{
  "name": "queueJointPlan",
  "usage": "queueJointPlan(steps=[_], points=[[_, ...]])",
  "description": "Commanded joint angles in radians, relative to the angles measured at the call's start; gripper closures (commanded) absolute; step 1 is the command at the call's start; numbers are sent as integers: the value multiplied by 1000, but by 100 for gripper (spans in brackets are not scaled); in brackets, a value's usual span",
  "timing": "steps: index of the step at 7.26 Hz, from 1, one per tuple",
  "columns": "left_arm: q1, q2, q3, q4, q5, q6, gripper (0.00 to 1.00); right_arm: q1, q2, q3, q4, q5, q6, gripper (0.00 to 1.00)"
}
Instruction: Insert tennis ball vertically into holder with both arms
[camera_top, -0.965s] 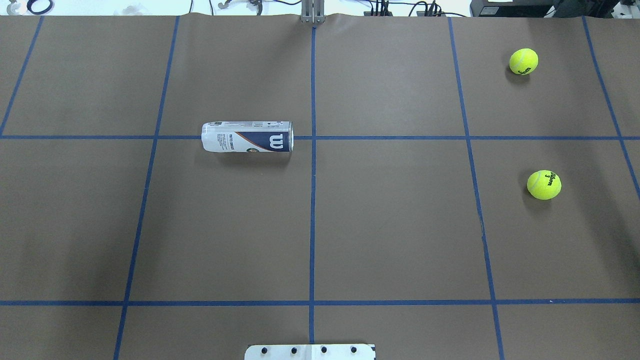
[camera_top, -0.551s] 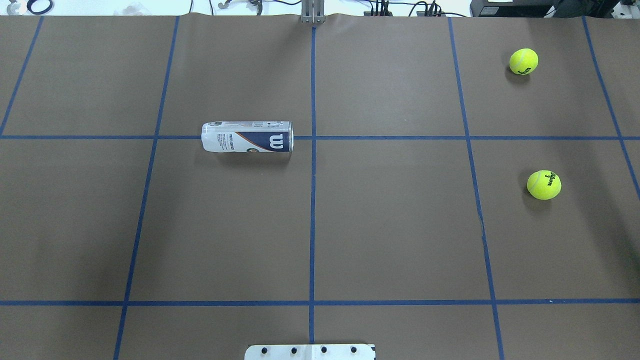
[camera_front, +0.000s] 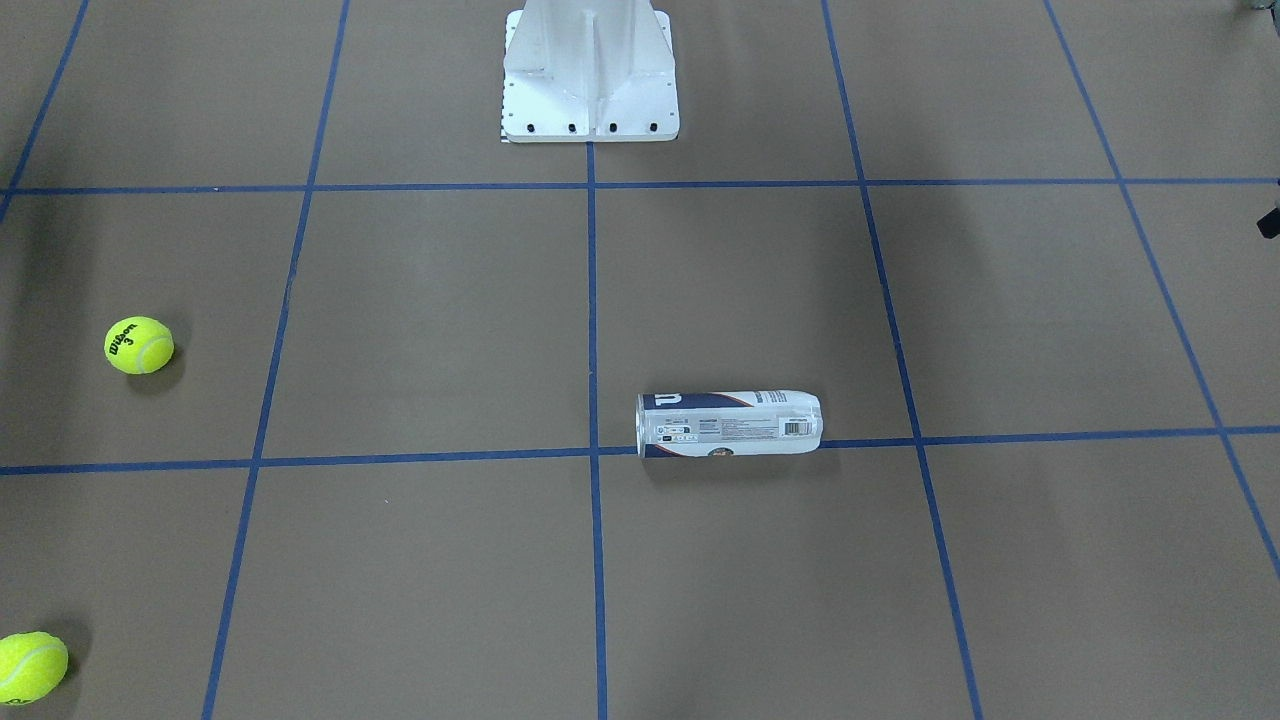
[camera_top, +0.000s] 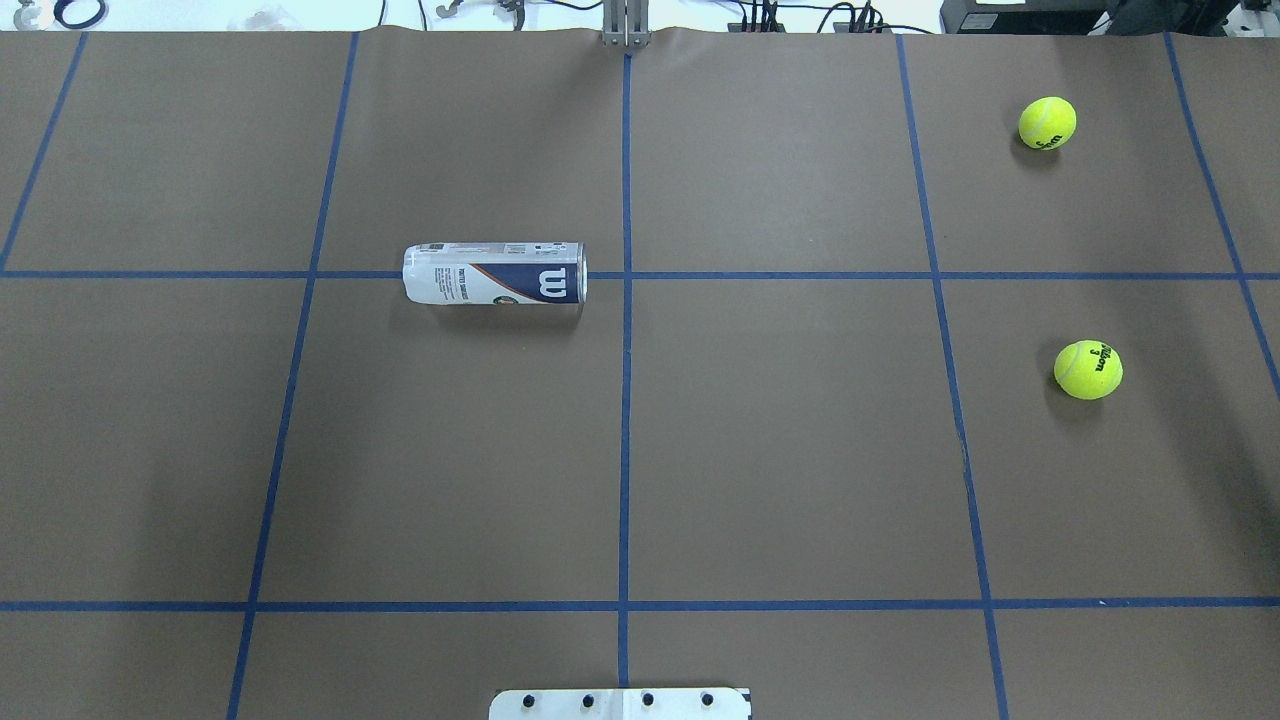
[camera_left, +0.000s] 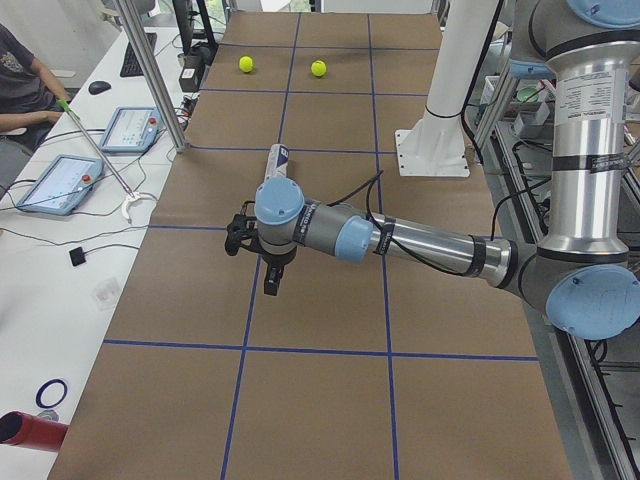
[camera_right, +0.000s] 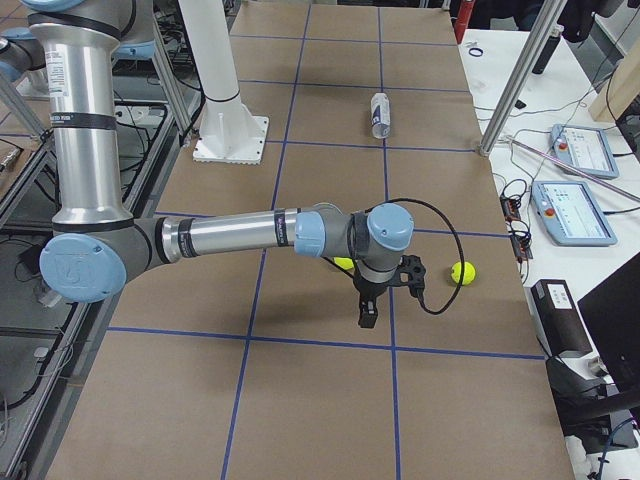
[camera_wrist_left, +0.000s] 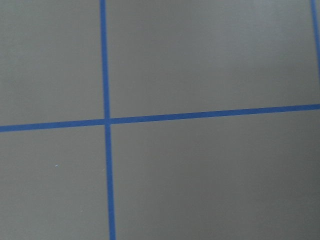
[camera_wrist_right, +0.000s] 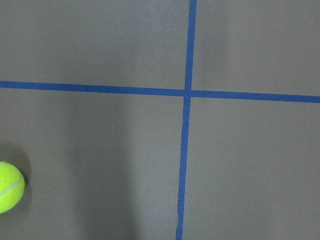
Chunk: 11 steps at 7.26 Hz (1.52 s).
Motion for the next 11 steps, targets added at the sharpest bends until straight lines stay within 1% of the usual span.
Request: queueJointPlan(steps=[1, 3, 4, 5, 6, 7, 9, 10, 11], points=[[5, 56, -6, -70, -7, 1, 0, 0, 0, 2, 0, 0, 1, 1], [10, 59, 6, -188, -18, 1, 0, 0, 0, 5, 0, 0, 1, 1], [39, 58, -1, -252, -23, 1, 0, 0, 0, 5, -1, 0, 1, 1], [53, 62, 6, -312, -70, -11, 0, 0, 0, 3, -1, 0, 1, 1], [80, 35, 6, -314, -90, -11, 1, 0, -2, 5, -1, 2, 1, 1], [170, -35, 9, -306, -79, -11, 1, 0, -9, 5, -1, 2, 3, 1], [253, -114, 11, -305, -73, -14, 1, 0, -11, 3, -3, 3, 6, 1], [321, -181, 9, -305, -8, -26, 1, 0, -11, 0, -3, 3, 6, 1], [361, -230, 3, -302, 23, -54, 2, 0, -11, -1, -1, 3, 9, 1]])
